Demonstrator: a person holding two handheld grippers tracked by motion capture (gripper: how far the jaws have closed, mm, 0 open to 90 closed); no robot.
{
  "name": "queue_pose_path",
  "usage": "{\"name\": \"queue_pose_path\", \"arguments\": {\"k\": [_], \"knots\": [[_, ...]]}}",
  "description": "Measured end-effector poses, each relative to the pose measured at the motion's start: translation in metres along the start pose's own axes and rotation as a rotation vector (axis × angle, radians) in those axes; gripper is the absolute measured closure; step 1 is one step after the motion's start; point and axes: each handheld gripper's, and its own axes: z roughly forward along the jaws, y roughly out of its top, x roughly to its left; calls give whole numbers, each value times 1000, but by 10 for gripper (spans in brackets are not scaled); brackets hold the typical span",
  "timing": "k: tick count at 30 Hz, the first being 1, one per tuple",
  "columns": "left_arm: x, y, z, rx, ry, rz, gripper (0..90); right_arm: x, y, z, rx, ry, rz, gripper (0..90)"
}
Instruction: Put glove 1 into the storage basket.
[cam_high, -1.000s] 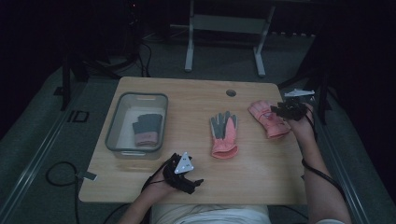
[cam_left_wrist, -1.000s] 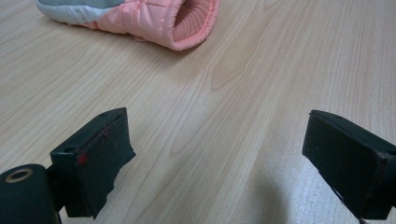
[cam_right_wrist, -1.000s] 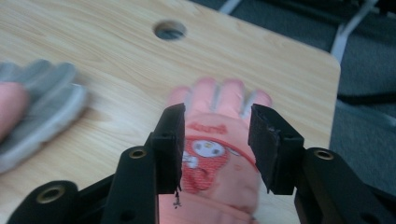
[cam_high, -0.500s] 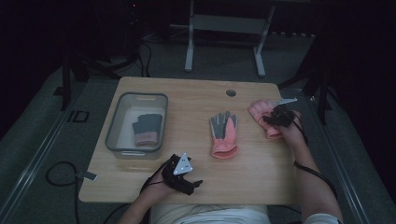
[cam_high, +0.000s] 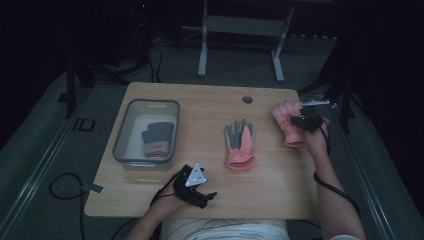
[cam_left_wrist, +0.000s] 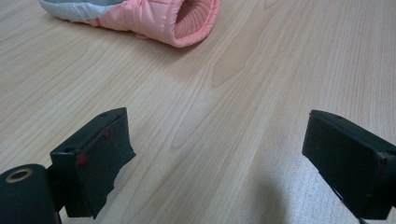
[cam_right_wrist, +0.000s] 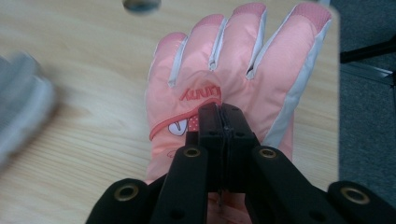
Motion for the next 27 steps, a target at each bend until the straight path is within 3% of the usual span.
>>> {"name": "queue_pose_path", "arguments": {"k": [7, 13, 20, 27], "knots": [[-1, 0, 0, 0, 3, 1, 76, 25, 8, -55, -89, -27, 54, 884], [-1, 0, 0, 2, 6, 6, 76, 48, -6, -83, -106, -24, 134, 883], [-2, 0, 1, 0, 17, 15, 76, 76, -35, -84, -81, -28, 203, 882], [-3, 0, 1, -4, 15, 17, 76, 91, -53, -76, -83, -67, 233, 881]]}}
